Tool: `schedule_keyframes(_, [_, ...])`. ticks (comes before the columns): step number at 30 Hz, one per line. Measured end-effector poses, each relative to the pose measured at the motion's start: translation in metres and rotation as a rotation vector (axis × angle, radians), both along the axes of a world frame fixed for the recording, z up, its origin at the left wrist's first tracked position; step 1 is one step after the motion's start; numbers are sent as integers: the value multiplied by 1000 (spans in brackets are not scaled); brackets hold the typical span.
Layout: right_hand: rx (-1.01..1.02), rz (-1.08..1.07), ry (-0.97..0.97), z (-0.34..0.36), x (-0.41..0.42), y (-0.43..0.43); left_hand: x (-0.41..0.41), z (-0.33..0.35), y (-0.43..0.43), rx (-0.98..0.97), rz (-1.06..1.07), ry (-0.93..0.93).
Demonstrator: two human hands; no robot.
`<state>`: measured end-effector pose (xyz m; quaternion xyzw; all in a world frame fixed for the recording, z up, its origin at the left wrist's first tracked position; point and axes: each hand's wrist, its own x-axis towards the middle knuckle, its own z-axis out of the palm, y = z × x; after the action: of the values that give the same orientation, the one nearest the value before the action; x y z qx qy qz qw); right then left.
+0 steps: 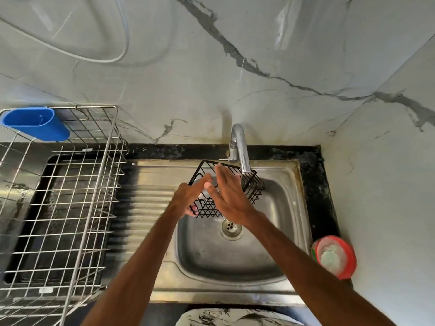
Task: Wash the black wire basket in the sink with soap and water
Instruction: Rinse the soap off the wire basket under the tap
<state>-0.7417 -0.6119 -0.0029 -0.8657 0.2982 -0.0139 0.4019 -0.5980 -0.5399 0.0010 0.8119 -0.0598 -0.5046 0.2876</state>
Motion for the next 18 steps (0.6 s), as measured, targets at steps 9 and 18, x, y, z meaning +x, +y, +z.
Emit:
schedule_keyframes(9, [-185,17,18,-2,-21,-8,-7,12,-13,30,-34,75])
schedule_keyframes(18, [11,-90,144,-14,-40,-16,-5,8,-7,49,-37,26])
